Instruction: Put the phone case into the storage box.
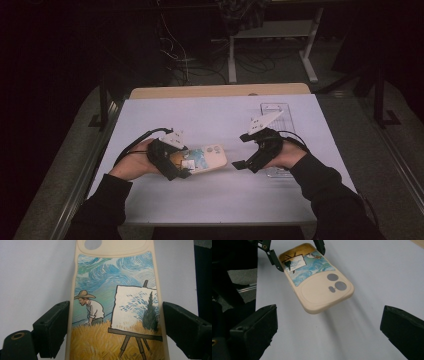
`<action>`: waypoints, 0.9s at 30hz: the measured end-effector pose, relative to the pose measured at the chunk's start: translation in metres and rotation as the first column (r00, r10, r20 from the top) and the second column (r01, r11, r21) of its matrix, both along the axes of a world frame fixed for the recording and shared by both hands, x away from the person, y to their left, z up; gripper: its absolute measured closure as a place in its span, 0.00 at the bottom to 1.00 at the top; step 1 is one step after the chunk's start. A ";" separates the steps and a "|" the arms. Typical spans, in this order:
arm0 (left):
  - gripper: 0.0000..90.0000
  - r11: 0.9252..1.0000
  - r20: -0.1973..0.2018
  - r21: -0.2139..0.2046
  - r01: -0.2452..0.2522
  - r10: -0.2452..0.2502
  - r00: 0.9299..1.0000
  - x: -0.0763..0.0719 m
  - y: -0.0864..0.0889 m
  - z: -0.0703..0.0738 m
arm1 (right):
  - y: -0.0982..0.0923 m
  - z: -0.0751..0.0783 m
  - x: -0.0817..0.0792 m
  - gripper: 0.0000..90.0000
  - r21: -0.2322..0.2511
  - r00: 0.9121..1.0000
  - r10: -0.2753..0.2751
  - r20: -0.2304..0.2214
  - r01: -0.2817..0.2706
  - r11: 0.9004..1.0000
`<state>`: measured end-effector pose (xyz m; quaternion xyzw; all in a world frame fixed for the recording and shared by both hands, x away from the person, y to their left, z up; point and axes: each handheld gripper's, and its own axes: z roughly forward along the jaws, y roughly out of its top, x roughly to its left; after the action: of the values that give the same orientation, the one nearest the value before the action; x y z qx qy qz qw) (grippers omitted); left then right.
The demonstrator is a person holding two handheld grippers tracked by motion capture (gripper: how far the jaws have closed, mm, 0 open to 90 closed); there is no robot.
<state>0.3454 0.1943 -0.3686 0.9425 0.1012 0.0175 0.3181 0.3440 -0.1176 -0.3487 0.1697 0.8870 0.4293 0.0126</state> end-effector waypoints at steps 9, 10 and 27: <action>0.12 1.000 0.012 0.007 0.025 -0.025 1.000 -0.001 -0.002 0.000 | 0.008 0.005 0.008 0.00 -0.037 0.998 0.064 0.004 -0.064 0.997; 0.12 1.000 0.012 0.010 0.029 -0.029 1.000 -0.001 -0.002 0.000 | 0.009 0.005 0.009 0.00 -0.041 0.997 0.073 0.009 -0.072 0.997; 0.12 0.999 0.006 0.009 0.050 -0.050 0.999 -0.005 -0.007 -0.001 | 0.036 0.005 0.015 0.00 -0.127 0.981 0.191 0.040 -0.185 0.974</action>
<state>0.3406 0.1868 -0.3692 0.9461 0.0764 0.0129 0.3145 0.3587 -0.0815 -0.3441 0.0726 0.9232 0.3774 0.0053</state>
